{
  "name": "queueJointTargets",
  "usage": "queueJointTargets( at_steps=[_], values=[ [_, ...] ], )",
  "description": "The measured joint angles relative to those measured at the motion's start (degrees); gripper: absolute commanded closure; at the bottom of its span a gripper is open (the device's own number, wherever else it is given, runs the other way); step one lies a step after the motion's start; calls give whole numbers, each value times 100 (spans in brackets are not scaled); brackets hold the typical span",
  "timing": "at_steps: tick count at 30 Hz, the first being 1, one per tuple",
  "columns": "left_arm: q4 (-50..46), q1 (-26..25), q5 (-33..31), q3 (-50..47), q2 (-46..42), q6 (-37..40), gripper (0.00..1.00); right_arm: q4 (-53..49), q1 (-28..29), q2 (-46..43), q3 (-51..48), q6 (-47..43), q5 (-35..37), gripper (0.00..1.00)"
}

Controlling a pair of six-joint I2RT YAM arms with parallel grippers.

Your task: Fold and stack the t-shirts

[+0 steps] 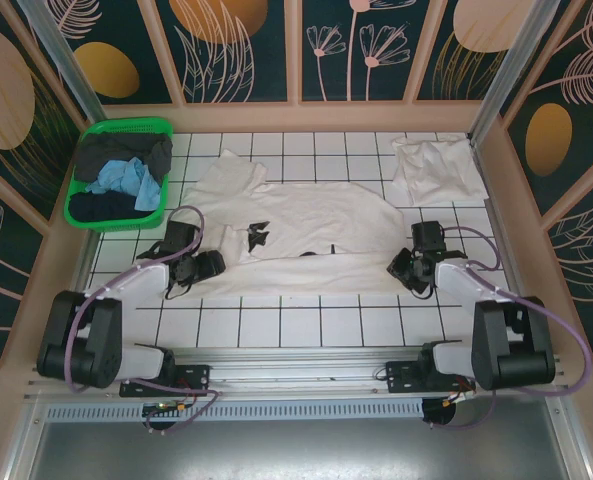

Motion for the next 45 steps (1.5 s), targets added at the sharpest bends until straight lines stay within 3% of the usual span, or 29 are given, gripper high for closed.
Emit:
queueJointTargets(
  at_steps=[4,10,20,23,29,35,40,42,45],
  values=[
    [-625,0,-199,680,15,142,20,-415,-127,-33,813,-188,111,65],
    [-909,20,-654,3591,1403,743,18,120,-157,1207,2653,-852,153,57],
    [-1355,173,-581,8852,5742,1252,29,365,-168,4068,4422,-2092,107,50],
    [-1711,205,-446,10142,6905,1283,28,315,-153,4489,4642,-2312,-74,57],
    [-1930,243,-96,10301,7410,1281,29,223,57,4603,4839,-2618,-184,85],
    [-1869,267,118,10056,7388,1283,29,-13,975,4553,4830,-2889,289,84],
    [-1888,328,203,10010,7359,1292,27,-540,1956,4336,4739,-3058,1021,69],
    [-1897,354,203,10017,7357,1296,27,-798,2079,4201,4732,-3077,1202,55],
    [-1906,380,205,10017,7357,1329,27,-872,1939,3731,4555,-3108,1110,45]
  ],
)
